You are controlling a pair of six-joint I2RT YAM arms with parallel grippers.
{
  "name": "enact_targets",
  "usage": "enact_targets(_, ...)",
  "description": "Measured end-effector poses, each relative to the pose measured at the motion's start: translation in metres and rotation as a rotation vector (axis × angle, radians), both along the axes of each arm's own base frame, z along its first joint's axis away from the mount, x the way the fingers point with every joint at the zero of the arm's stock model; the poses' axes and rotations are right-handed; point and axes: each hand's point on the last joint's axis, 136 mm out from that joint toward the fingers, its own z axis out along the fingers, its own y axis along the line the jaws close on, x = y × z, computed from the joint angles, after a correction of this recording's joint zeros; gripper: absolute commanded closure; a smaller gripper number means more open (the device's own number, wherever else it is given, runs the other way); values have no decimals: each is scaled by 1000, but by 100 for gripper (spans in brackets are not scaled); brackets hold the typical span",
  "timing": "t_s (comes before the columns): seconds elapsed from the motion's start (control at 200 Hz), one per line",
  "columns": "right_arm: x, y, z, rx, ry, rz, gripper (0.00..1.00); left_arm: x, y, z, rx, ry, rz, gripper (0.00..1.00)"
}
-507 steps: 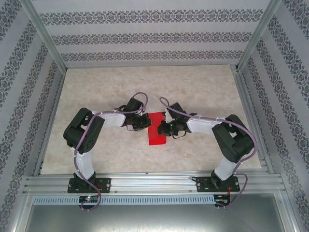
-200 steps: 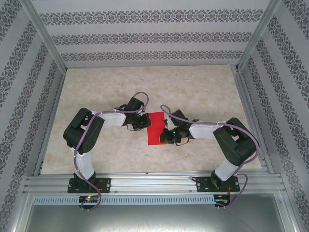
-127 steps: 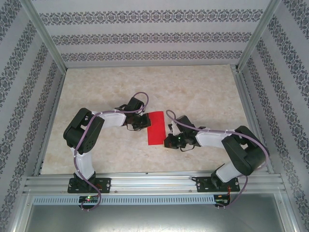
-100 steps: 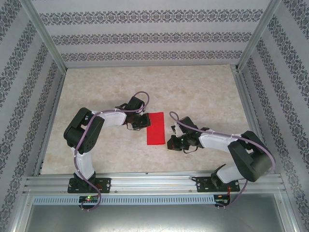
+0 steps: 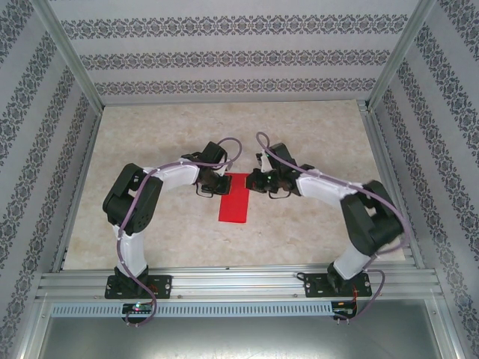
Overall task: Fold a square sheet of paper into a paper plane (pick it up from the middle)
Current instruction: Fold the square sheet of paper in half at the center of the table, then rotate the square sheet of paper at the center of the table.
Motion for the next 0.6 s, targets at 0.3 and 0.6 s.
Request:
enact_targets(0.3,39,13,-49,-42,95,-52,100,-11,5,24,-24,-31,5,93)
enact_targets(0.6,44,-6,-63,-127,128,-147,100,-31,12,46,-143,-8,209,78)
